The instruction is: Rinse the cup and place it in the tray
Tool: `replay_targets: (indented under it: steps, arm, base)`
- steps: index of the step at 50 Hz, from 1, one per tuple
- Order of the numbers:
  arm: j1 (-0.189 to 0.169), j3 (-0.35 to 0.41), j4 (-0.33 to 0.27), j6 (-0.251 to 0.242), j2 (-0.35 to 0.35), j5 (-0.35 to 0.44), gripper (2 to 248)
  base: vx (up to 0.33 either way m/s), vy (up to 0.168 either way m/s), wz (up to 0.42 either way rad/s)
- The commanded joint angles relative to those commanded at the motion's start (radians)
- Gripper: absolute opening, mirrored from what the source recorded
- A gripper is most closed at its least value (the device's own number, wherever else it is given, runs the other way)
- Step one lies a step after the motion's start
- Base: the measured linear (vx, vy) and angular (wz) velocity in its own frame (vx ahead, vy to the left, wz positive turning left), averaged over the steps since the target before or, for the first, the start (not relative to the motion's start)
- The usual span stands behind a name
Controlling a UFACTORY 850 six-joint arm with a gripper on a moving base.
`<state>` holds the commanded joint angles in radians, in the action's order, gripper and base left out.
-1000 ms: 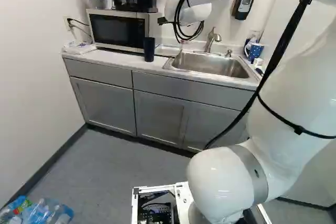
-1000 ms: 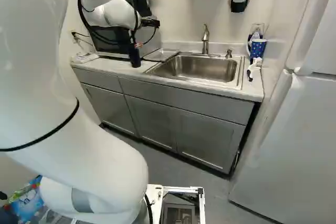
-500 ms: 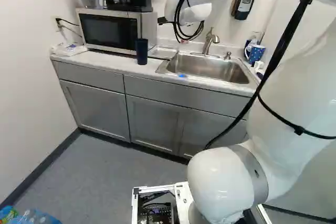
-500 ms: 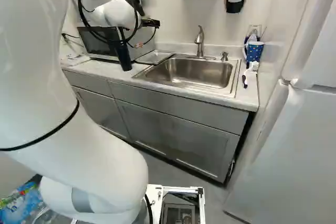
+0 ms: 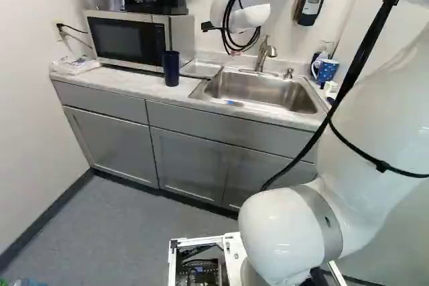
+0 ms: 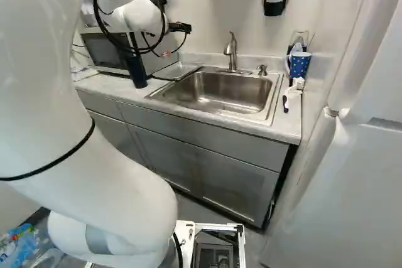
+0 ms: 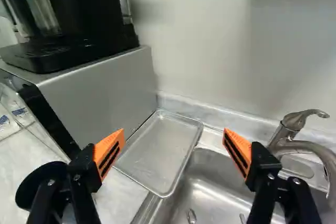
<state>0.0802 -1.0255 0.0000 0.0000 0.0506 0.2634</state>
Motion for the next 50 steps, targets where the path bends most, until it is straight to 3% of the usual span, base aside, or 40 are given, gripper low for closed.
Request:
replay_targets:
  steps: [28, 50]
  arm:
    - [-0.003, -0.003, 0.000, 0.000, -0.003, 0.000, 247]
    - [-0.044, -0.048, 0.000, 0.000, -0.049, 0.000, 247]
  base:
    - [0.009, -0.011, 0.001]
    - [0.000, 0.000, 0.000]
